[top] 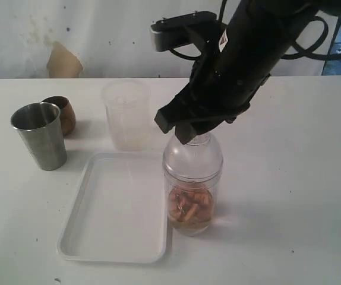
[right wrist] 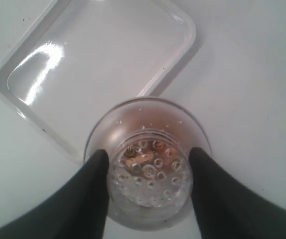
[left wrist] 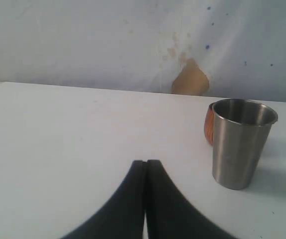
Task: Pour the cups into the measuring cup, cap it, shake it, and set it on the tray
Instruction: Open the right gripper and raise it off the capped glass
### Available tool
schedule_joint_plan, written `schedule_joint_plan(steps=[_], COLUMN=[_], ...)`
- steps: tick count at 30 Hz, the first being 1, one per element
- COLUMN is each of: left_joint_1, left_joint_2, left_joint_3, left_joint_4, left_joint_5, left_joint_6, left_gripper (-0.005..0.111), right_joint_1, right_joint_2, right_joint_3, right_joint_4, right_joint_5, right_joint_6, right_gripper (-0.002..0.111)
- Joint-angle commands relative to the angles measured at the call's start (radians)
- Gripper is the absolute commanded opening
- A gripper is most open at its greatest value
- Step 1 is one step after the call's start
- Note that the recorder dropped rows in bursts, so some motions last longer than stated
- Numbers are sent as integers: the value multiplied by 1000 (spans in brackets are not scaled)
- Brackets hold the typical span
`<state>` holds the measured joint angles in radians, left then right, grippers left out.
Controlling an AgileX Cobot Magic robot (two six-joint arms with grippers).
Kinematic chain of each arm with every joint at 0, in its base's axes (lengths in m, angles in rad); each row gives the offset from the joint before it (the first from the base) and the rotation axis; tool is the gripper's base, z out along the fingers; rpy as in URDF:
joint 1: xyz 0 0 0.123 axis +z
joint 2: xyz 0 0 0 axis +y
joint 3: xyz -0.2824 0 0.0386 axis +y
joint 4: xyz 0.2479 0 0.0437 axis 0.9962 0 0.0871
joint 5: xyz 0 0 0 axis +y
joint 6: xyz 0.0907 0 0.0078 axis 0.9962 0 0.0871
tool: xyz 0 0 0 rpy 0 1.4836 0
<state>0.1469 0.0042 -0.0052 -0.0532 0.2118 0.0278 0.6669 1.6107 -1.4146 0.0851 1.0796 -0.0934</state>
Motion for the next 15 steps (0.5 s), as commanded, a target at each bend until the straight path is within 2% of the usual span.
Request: schedule_joint_plan(steps=[1,7,9,15], left_joint_1=[1,1,1,1], left_joint_2=[-4,-4,-4,-4], left_joint_3=[5,5,5,5], left_joint_4=[2,2,2,2], left_joint_5=[-10,-10,-10,-10], left_joint_6=[-2,-2,-2,-2], left_gripper=[0,0,0,0], right_joint_1=[1,1,1,1], right_joint_2=[34,19,12,-19], right_joint_3=[32,32,32,30], right_joint_4=[-2,-5,-6,-18], right_joint_5=[29,19,14,2], right_joint_6=[-37,-39,-39,-41], right_gripper=[14,43,50,52])
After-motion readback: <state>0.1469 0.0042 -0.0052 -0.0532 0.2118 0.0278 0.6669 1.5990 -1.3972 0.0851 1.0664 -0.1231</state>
